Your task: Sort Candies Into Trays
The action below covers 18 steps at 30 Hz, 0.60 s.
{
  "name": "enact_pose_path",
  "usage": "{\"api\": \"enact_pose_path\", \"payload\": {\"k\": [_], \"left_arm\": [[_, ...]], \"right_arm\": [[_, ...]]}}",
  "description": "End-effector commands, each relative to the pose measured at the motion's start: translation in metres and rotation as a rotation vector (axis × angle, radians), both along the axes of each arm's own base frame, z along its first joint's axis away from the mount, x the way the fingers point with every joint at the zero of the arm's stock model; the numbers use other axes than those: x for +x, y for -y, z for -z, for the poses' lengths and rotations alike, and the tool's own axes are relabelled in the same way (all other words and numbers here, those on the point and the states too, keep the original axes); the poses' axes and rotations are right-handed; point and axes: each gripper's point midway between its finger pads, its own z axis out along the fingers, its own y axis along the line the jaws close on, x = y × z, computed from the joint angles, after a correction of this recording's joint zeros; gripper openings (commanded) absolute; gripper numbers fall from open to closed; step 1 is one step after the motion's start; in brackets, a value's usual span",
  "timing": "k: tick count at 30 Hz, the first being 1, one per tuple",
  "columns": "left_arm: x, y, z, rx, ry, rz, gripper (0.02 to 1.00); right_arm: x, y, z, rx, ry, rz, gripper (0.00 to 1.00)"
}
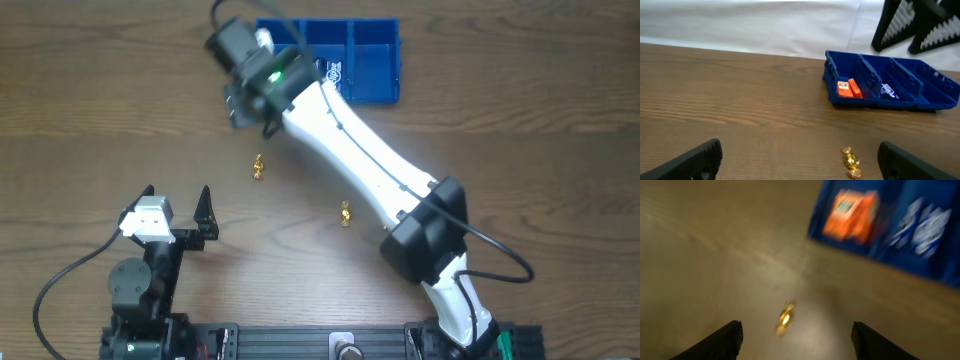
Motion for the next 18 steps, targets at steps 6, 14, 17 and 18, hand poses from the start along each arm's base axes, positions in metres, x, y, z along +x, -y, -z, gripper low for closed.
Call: {"api": "enact_pose_path", "payload": {"k": [6, 14, 17, 18], "left_arm": [[-0.001, 0.0, 0.016, 0.007, -0.04, 0.001, 0.998], [-0.001, 0.0, 0.016, 0.007, -0.04, 0.001, 0.998], [-0.001, 0.0, 0.016, 0.007, -0.04, 0.001, 0.998], [-0.001, 0.0, 0.016, 0.007, -0.04, 0.002, 0.996]], "right_arm": [[-0.034, -0.015, 0.122, -0.118, -0.231, 0.112, 0.717], [-0.037, -0.019, 0.164, -0.128, -0.294, 0.169, 0.647], [-0.035, -0.021, 0.167, -0.12, -0.291, 0.173, 0.614], [-0.035, -0.02, 0.17, -0.121, -0.297, 0.192, 0.599]]}}
